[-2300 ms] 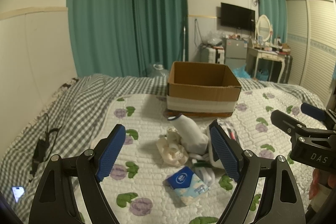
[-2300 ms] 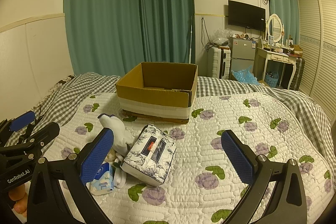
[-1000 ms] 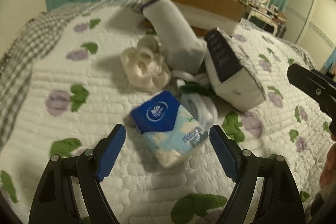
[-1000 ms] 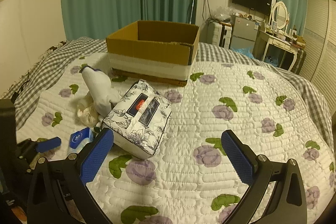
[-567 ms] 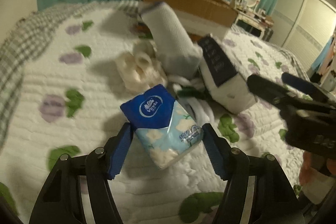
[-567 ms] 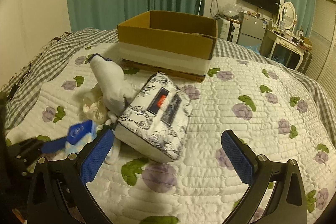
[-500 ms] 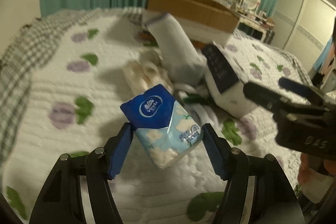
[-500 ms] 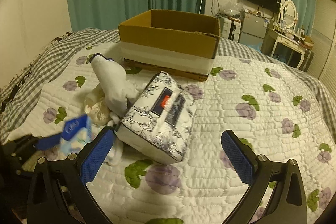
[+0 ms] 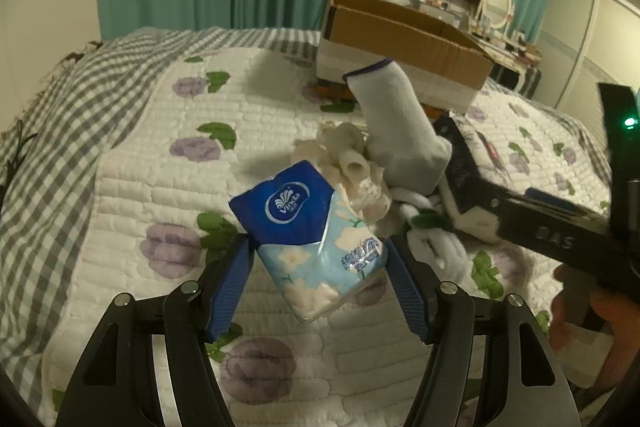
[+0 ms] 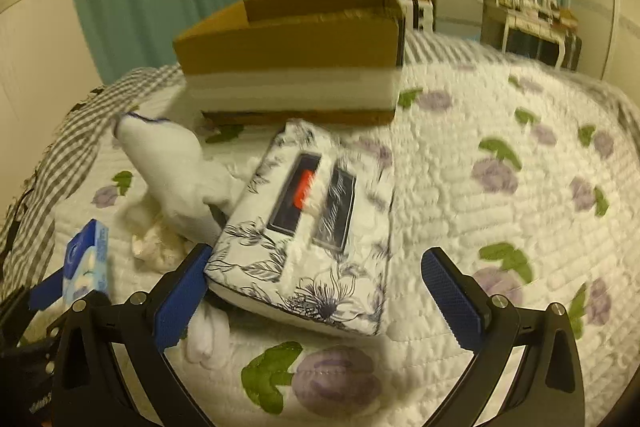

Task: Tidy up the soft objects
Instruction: 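Grasp the blue tissue pack with left tool while right tool grasps the floral tissue box, then carry both packs to the cardboard box and open both tools inside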

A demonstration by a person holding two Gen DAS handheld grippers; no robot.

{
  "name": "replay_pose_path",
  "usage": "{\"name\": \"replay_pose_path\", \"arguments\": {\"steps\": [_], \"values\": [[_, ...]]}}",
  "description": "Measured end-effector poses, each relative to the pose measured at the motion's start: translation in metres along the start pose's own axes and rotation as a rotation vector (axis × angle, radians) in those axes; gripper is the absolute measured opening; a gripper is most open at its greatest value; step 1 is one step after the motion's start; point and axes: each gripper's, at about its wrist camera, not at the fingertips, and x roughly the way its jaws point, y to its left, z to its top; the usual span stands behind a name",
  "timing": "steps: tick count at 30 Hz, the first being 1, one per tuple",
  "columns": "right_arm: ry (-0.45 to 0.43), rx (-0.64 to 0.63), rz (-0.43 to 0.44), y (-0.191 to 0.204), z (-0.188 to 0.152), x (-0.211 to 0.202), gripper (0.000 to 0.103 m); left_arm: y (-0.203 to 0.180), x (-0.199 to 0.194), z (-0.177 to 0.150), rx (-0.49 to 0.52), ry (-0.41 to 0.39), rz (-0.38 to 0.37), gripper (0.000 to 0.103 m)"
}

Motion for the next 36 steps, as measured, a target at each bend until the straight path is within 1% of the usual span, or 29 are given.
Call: {"name": "replay_pose_path", "arguments": {"steps": [4, 6, 7, 9, 10, 13, 17, 21, 25, 27, 29, 31, 32, 36], "values": [[0.065, 0.026, 0.011, -0.002, -0.005, 0.022, 0.103, 0.001, 0.001, 0.0, -0.006, 0.005, 0.001, 0.066], [0.07, 0.028, 0.014, -0.003, -0.006, 0.024, 0.099, 0.0, 0.001, -0.001, -0.005, 0.005, 0.005, 0.066], [0.061, 0.028, 0.017, -0.003, -0.005, 0.023, 0.096, 0.0, 0.0, -0.001, -0.003, 0.003, 0.006, 0.066], [0.046, 0.023, 0.022, -0.002, -0.005, 0.019, 0.094, -0.002, -0.003, 0.0, 0.004, -0.003, 0.01, 0.066], [0.038, 0.017, 0.019, -0.001, -0.006, 0.015, 0.09, -0.003, -0.005, 0.0, 0.008, -0.007, 0.011, 0.066], [0.034, 0.007, 0.032, 0.001, -0.007, 0.011, 0.088, -0.006, -0.011, 0.001, 0.016, -0.018, 0.016, 0.066], [0.018, 0.014, 0.073, -0.001, -0.009, 0.0, 0.086, -0.011, -0.022, 0.004, 0.028, -0.036, 0.03, 0.066], [-0.023, 0.0, 0.089, 0.001, -0.008, -0.021, 0.085, -0.018, -0.036, 0.009, 0.04, -0.062, 0.027, 0.066], [-0.088, -0.015, 0.094, -0.001, -0.001, -0.048, 0.085, -0.029, -0.049, 0.022, 0.068, -0.094, 0.018, 0.066], [-0.126, -0.02, 0.095, -0.004, 0.005, -0.062, 0.084, -0.036, -0.056, 0.033, 0.083, -0.117, 0.025, 0.066], [-0.163, -0.031, 0.091, -0.008, 0.015, -0.075, 0.084, -0.042, -0.064, 0.044, 0.098, -0.154, 0.009, 0.066], [-0.191, -0.043, 0.086, -0.014, 0.025, -0.084, 0.081, -0.046, -0.066, 0.051, 0.105, -0.169, -0.004, 0.066], [-0.197, -0.047, 0.086, -0.016, 0.029, -0.085, 0.078, -0.049, -0.065, 0.057, 0.111, -0.169, -0.013, 0.066], [-0.197, -0.051, 0.11, -0.023, 0.041, -0.084, 0.077, -0.059, -0.056, 0.073, 0.145, -0.171, -0.014, 0.066]]}}
